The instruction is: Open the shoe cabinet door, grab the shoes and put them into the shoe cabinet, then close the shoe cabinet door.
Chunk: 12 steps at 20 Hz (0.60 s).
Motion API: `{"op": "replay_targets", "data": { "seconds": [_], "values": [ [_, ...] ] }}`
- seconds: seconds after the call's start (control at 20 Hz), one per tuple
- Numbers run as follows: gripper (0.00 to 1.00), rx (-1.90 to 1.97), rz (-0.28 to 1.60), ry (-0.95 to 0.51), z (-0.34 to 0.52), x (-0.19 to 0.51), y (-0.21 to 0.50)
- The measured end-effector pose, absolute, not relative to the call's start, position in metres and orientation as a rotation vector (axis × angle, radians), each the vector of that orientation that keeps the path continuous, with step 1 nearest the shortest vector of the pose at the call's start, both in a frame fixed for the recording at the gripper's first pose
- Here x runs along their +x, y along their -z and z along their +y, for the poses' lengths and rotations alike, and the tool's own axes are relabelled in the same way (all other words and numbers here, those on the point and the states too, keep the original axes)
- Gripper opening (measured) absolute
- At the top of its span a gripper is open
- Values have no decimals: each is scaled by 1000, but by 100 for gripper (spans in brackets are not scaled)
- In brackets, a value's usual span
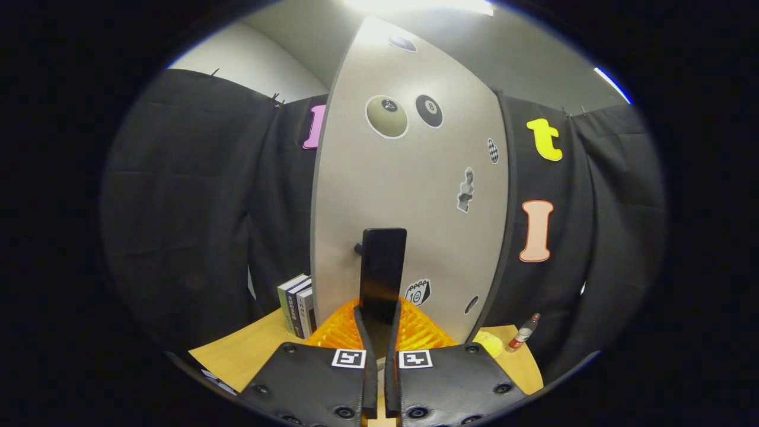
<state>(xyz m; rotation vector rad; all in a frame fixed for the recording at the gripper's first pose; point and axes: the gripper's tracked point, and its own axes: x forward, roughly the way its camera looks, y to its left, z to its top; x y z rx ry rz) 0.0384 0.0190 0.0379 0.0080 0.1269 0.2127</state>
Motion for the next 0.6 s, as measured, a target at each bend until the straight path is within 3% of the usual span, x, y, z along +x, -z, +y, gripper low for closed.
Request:
{"op": "replay_targets", "data": {
  "seconds": [0.6],
  "values": [
    [5, 113, 197, -97, -90, -4, -32]
  ]
}}
